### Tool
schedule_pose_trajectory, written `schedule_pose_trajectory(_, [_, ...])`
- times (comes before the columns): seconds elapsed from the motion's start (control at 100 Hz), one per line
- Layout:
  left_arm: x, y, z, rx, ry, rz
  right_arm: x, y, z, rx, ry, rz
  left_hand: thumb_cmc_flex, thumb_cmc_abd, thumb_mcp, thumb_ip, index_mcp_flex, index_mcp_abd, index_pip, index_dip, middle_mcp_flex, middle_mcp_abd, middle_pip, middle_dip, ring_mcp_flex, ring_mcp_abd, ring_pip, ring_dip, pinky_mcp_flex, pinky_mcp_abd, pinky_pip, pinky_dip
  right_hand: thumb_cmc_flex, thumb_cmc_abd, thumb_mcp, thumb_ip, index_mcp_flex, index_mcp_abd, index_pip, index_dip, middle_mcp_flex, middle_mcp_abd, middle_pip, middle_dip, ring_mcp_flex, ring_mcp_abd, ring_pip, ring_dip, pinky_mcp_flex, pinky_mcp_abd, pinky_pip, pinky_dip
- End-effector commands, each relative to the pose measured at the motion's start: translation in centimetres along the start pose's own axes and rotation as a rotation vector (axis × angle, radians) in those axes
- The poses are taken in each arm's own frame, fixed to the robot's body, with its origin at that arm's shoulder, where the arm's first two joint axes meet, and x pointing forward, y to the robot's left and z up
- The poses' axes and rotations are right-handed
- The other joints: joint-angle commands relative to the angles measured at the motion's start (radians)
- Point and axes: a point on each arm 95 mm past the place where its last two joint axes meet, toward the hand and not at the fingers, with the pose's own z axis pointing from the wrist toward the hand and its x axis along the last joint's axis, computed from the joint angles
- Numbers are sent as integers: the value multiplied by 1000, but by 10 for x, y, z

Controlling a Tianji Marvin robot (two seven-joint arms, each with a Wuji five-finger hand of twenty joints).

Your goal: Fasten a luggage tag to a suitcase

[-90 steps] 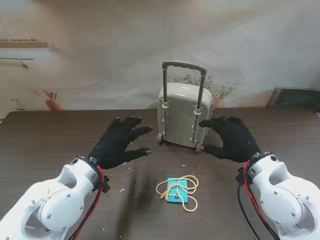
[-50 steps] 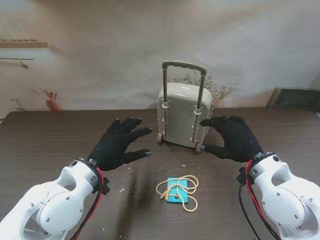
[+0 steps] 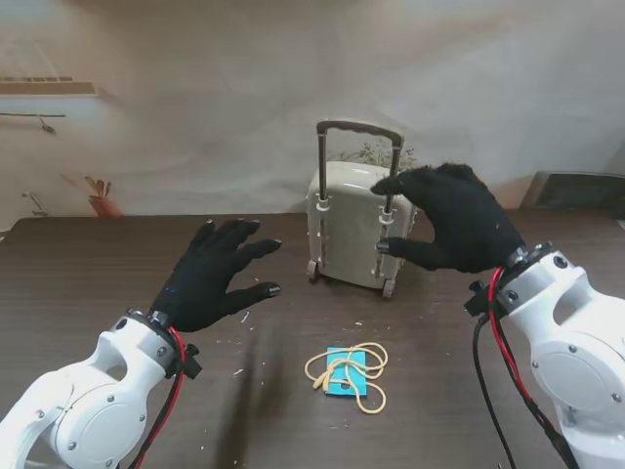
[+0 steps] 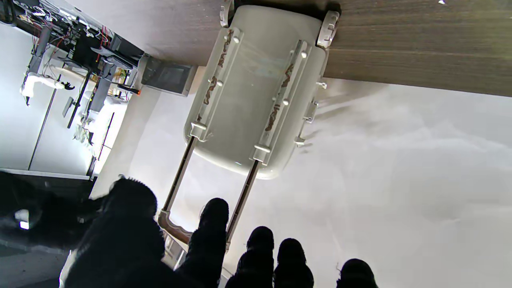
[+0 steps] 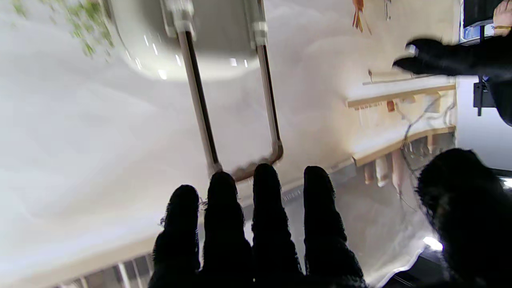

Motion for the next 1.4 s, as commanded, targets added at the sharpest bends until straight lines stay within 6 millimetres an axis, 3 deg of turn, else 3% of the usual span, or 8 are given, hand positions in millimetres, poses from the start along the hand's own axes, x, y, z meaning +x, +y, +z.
schedule_pose_trajectory(0.0, [3,-1,-2,-5,0,-2,4,21,13,-44,38,-50,19,11,-23,-17,21,47,-1,-7,10,10,2,-9,-47,3,8,40,-17,-49,2,12,6,-14,16,25,22,-13,-17,-18,16,14,-4,6,22,9,6,10,3,7,13,-8])
schedule_pose_trajectory(0.35, [4,-2,-1,-7,12,-16,-5,45,76,-83,33,-156,26,9,-23,-14,28,48,0,-6,15,12,6,-8,-45,4,8,59,-18,-50,4,22,39,-57,39,19,15,-11,-8,-2,-1,8,15,18,20,10,19,13,-1,6,43,-16])
schedule_pose_trajectory(0.71, [5,0,3,-24,18,-16,-14,44,132,-50,-32,-194,28,9,-24,-14,28,47,1,-5,18,14,8,-8,-44,5,9,65,-19,-50,5,28,70,-94,81,9,-17,12,1,8,-2,10,43,30,43,14,58,25,14,13,81,-24])
schedule_pose_trajectory(1.23, [6,4,5,-40,11,-8,-24,11,160,60,-143,-181,30,8,-24,-13,32,49,2,-4,24,17,10,-7,-42,6,14,69,-19,-50,6,35,159,-170,197,5,7,90,27,6,100,17,112,55,181,26,146,55,131,54,181,-8])
schedule_pose_trajectory(1.39, [7,4,5,-33,13,-7,-24,4,163,77,-160,-182,30,9,-24,-13,32,48,2,-3,26,15,11,-7,-41,7,17,70,-19,-49,7,38,212,-217,305,13,44,81,65,11,183,7,140,67,284,27,180,64,219,80,238,0])
